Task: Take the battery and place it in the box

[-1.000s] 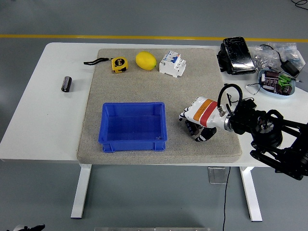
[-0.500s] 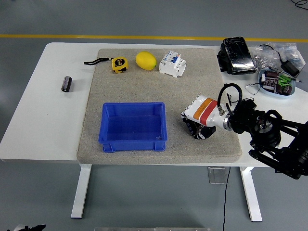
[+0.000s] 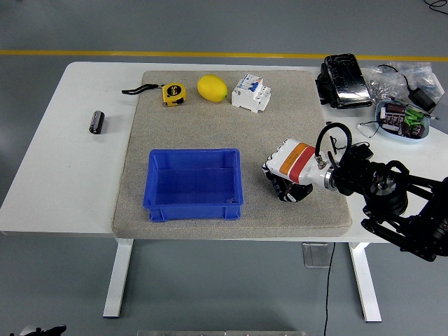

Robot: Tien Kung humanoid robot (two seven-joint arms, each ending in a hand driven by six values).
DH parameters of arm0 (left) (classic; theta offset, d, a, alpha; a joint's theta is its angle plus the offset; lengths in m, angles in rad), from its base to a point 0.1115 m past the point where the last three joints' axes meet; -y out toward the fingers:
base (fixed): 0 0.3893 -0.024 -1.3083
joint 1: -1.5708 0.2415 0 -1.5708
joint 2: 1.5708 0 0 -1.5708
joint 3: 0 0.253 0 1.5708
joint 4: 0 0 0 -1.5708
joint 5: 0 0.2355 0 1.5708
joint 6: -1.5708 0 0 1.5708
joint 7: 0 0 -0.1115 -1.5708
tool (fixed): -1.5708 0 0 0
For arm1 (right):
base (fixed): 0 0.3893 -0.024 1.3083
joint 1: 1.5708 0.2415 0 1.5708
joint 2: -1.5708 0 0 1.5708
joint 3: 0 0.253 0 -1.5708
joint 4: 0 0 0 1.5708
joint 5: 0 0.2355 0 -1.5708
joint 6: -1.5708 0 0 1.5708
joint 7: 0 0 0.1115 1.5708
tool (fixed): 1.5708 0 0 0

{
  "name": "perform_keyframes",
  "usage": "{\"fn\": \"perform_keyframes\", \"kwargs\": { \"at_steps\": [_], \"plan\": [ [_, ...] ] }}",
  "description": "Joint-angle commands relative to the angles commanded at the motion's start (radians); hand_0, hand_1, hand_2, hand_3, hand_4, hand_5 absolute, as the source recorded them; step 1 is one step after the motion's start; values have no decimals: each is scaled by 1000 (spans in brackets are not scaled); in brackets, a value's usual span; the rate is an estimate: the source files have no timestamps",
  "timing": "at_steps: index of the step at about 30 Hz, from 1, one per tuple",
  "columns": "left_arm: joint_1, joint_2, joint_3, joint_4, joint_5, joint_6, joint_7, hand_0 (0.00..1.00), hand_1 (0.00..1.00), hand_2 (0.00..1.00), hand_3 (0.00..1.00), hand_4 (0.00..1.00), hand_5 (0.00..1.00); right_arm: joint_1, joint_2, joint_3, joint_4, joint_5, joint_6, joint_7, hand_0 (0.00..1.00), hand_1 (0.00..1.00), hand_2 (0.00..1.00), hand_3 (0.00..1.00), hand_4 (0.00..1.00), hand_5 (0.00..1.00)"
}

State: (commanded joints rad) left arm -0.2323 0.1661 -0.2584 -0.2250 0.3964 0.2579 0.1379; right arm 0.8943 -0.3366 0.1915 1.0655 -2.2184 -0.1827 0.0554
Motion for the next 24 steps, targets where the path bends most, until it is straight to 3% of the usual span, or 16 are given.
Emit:
{"fn": "perform_keyframes", "kwargs": {
  "at_steps": [12, 24],
  "plan": [
    [2, 0, -3, 0, 3, -2, 2, 715, 681, 740, 601, 615, 483, -1, -2, 2, 9, -9, -4, -2, 88, 221, 505, 508, 794, 249],
    [11, 4, -6, 1, 4, -3, 2, 714, 681, 740, 601, 615, 483, -5, -18, 41, 64, -15, -7, -10, 88, 221, 504, 508, 791, 246]
  ]
}}
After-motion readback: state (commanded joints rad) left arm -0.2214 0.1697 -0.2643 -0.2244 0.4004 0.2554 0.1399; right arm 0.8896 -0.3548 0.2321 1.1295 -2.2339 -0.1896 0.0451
